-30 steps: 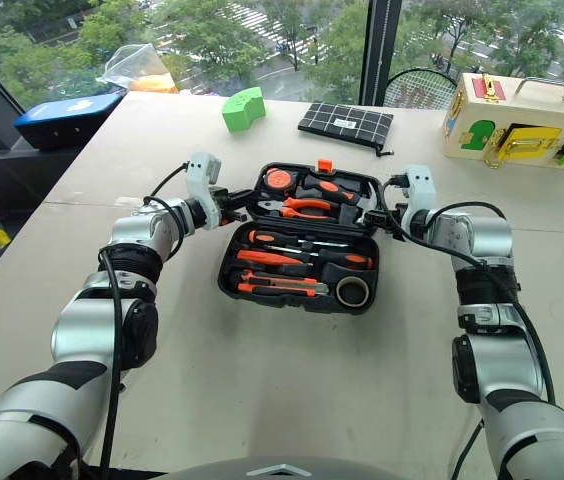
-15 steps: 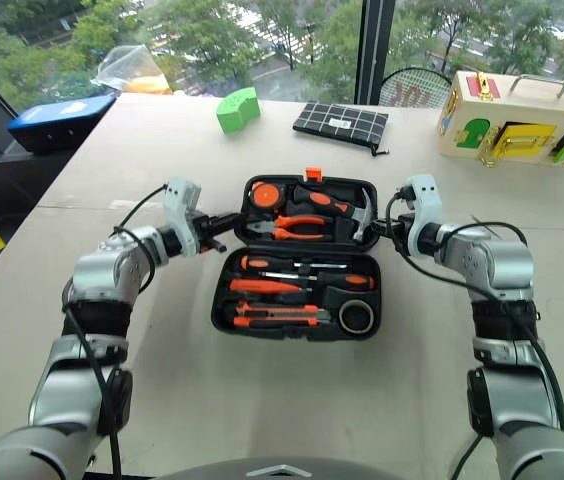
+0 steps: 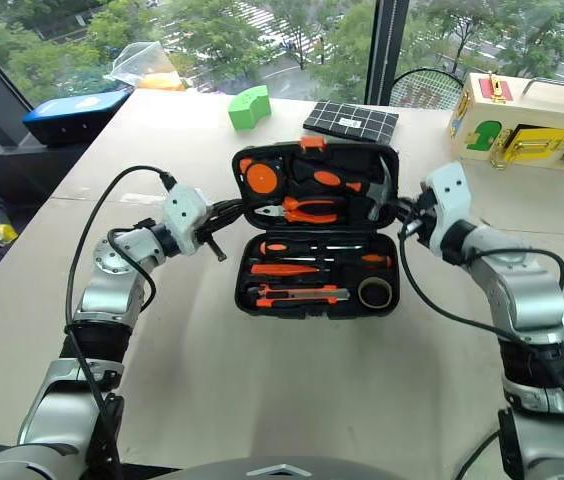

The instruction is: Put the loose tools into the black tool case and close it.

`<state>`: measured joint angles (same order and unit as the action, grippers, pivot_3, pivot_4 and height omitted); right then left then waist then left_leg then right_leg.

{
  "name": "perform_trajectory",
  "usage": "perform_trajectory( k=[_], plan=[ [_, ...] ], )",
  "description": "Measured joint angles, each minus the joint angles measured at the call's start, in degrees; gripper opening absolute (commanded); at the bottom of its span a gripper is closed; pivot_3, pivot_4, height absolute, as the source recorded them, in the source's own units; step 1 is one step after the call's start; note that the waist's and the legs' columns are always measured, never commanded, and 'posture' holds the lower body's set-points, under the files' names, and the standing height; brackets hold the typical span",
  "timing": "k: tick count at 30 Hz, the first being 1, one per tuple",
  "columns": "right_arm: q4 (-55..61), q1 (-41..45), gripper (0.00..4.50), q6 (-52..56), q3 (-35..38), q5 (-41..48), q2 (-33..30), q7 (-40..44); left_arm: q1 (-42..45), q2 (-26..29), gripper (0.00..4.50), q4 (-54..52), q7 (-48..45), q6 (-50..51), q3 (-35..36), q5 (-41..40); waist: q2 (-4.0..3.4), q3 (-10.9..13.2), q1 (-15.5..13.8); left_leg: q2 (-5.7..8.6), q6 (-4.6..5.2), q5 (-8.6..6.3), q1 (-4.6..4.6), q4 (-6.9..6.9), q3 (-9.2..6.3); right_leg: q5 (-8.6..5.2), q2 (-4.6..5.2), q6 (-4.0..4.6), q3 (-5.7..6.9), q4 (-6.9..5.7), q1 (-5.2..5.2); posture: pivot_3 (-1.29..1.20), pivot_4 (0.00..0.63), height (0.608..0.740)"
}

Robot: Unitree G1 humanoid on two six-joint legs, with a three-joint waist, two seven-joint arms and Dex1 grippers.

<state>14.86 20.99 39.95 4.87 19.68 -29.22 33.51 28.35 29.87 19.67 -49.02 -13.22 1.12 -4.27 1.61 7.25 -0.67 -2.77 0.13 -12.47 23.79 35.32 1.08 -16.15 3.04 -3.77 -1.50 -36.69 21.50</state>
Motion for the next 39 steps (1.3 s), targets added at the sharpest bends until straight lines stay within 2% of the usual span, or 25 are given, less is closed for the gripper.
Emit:
perform_trajectory(
  k=[3,5,8,12,13,14,16,17,19,23,24,26,31,32,34,37,39],
  plan=[
    [4.23,-5.17,0.02,-0.88,0.07,-0.03,-1.17,0.29,0.00,1.49,0.00,1.37,-0.89,-5.20,-1.17,0.99,-0.02,-0.01,0.32,-0.04,0.00,0.00,-0.06,0.02,0.09,0.00,-0.01,0.00,-0.03,0.01,-0.01,0.00,0.150,0.740],
    [5.85,-6.76,0.02,-1.13,0.07,-0.06,-2.36,0.81,-0.13,2.02,0.00,1.03,-2.26,-4.88,-1.23,-0.04,-0.02,-0.01,0.36,-0.05,0.00,0.00,-0.06,0.05,0.09,0.00,-0.02,0.00,-0.03,-0.03,-0.01,0.00,0.150,0.740],
    [10.83,-12.17,0.00,-2.72,0.66,0.54,-3.89,2.29,-2.73,6.09,1.02,-3.39,-9.03,0.65,-0.91,-6.19,0.03,-0.04,0.58,-0.11,0.00,0.00,-0.06,0.05,0.07,-0.01,-0.05,0.00,-0.01,-0.03,-0.02,0.00,0.150,0.740],
    [18.82,-21.01,0.00,-1.23,4.15,4.15,-8.80,5.50,-7.57,15.37,2.91,-10.83,-17.92,19.83,1.51,-17.53,0.02,-0.03,1.18,-0.32,-0.01,0.00,-0.06,0.04,0.04,-0.02,-0.19,0.01,0.05,-0.03,-0.03,0.00,0.150,0.740],
    [22.61,-25.04,0.00,-0.64,6.45,5.48,-12.27,7.31,-9.39,20.57,3.52,-13.08,-21.29,29.38,2.51,-22.07,0.02,-0.03,1.17,-0.34,-0.01,-0.01,-0.07,0.01,0.00,-0.04,-0.20,0.02,0.08,-0.03,-0.03,0.00,0.150,0.740],
    [24.12,-27.22,0.00,-0.26,7.68,5.94,-13.75,8.23,-10.35,23.42,3.73,-13.54,-23.00,33.49,3.41,-23.92,0.04,-0.04,1.21,-0.37,-0.01,-0.01,-0.11,0.00,-0.01,-0.05,-0.21,0.04,0.12,0.00,-0.05,0.00,0.150,0.740],
    [28.50,-33.84,0.00,0.11,12.11,7.33,-17.17,10.61,-12.87,31.92,3.73,-14.48,-29.63,44.55,4.63,-28.66,0.09,-0.07,1.20,-0.40,-0.02,-0.01,-0.17,-0.02,0.00,-0.10,-0.23,0.10,0.14,0.04,-0.10,0.00,0.150,0.740],
    [29.14,-35.13,0.00,0.20,13.13,7.41,-17.68,11.13,-12.97,33.17,3.73,-14.40,-30.67,46.43,5.40,-29.28,0.08,-0.06,1.14,-0.40,-0.02,-0.01,-0.30,-0.01,0.00,-0.13,-0.22,0.14,0.16,0.07,-0.23,0.00,0.150,0.740],
    [29.78,-37.04,0.00,1.18,15.24,9.54,-17.74,11.74,-11.85,33.43,3.73,-14.33,-31.23,47.90,6.40,-29.95,0.06,-0.02,0.84,-0.39,-0.03,-0.02,-0.53,0.03,0.06,-0.23,-0.17,0.32,0.11,0.14,-0.45,0.00,0.150,0.740],
    [30.51,-37.38,0.00,1.04,13.94,10.28,-17.85,11.79,-10.69,29.63,3.73,-14.68,-30.41,47.42,6.41,-29.73,0.09,0.06,1.03,-0.42,-0.03,-0.02,-0.90,0.04,0.23,-0.23,-0.11,0.35,-0.03,0.20,-0.76,0.00,0.150,0.740],
    [31.15,-37.70,0.00,-0.21,13.07,8.97,-18.61,11.80,-10.67,28.78,3.35,-15.10,-30.01,47.85,6.27,-29.76,0.12,0.04,1.28,-0.43,-0.03,-0.02,-0.90,0.03,0.22,-0.23,-0.12,0.35,-0.04,0.19,-0.76,0.00,0.150,0.740],
    [32.62,-38.34,0.00,-1.94,11.61,7.07,-20.07,11.83,-10.65,27.90,2.98,-16.25,-29.66,48.22,6.07,-29.78,0.21,0.02,1.58,-0.48,-0.03,-0.02,-0.89,-0.06,0.22,-0.23,-0.23,0.36,-0.06,0.18,-0.73,0.00,0.150,0.740],
    [34.51,-40.19,0.00,-10.11,6.61,-2.32,-22.24,11.52,-10.47,27.20,0.71,-16.90,-29.47,49.09,6.07,-29.78,0.28,-0.03,1.91,-0.72,-0.02,-0.03,-1.05,-0.21,0.08,-0.33,-0.67,0.51,-0.06,-0.04,-0.67,0.00,0.150,0.740],
    [34.39,-40.12,0.00,-11.66,5.49,-4.33,-22.27,11.14,-10.45,27.21,0.14,-16.90,-29.58,49.33,6.07,-29.81,0.28,-0.03,1.98,-0.83,-0.02,-0.03,-1.07,-0.21,0.08,-0.33,-0.78,0.53,-0.07,-0.05,-0.67,0.00,0.150,0.740],
    [33.23,-39.64,0.00,-17.46,2.01,-11.04,-22.40,9.78,-10.45,27.44,0.05,-16.91,-30.82,50.57,6.01,-30.29,0.27,-0.01,2.51,-1.00,-0.02,-0.03,-1.10,-0.20,0.09,-0.37,-0.95,0.59,-0.09,-0.07,-0.64,0.00,0.150,0.740],
    [33.76,-42.67,1.07,-21.48,1.07,-13.07,-23.58,11.22,-10.46,30.06,0.00,-16.94,-33.96,52.71,5.64,-31.33,0.29,-0.02,2.67,-1.10,-0.02,-0.03,-1.11,-0.19,0.12,-0.40,-1.00,0.68,-0.08,-0.10,-0.64,0.00,0.150,0.740],
    [35.62,-45.85,2.01,-22.28,0.50,-12.23,-24.76,14.09,-10.22,31.41,0.00,-16.84,-35.67,54.04,5.54,-31.70,0.30,-0.03,2.54,-1.15,-0.03,-0.03,-1.12,-0.18,0.13,-0.39,-1.01,0.67,-0.07,-0.10,-0.66,0.00,0.150,0.740]
  ],
)
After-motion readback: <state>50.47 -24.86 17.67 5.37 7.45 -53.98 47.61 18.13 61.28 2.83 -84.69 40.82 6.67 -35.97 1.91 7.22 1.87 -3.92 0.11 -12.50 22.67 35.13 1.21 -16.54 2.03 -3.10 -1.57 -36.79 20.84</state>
